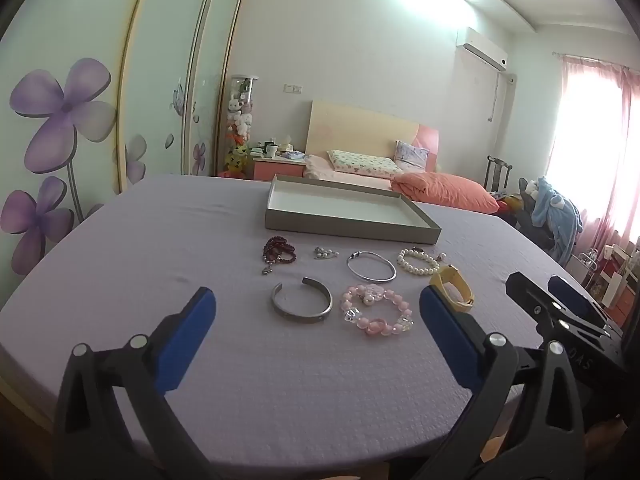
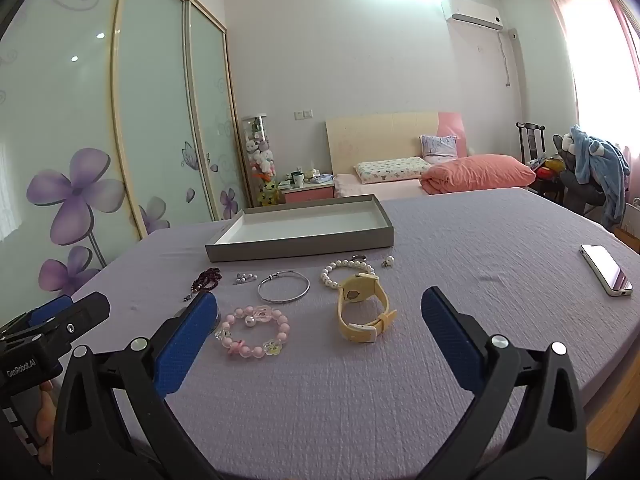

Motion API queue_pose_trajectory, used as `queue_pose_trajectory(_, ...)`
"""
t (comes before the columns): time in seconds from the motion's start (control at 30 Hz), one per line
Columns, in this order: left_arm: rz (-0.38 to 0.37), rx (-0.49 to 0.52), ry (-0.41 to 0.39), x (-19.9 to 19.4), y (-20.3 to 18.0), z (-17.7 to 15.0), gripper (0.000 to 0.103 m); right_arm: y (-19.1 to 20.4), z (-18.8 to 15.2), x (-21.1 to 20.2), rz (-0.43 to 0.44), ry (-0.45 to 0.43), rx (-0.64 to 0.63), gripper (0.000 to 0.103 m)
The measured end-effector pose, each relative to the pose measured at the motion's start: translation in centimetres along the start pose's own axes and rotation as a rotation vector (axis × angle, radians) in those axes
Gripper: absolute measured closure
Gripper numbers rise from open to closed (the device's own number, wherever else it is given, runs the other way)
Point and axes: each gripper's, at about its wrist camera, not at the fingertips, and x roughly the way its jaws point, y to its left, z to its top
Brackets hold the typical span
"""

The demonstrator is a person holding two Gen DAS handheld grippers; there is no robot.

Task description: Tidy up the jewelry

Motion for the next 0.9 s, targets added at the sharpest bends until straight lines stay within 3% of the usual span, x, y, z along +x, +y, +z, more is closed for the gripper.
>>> queue_pose_trajectory(0.9,0.012,0.001,0.004,0.6,1.0,-0.2,0.002,0.1,-0.1,0.0,-0.002,-0.004,0.004,0.001)
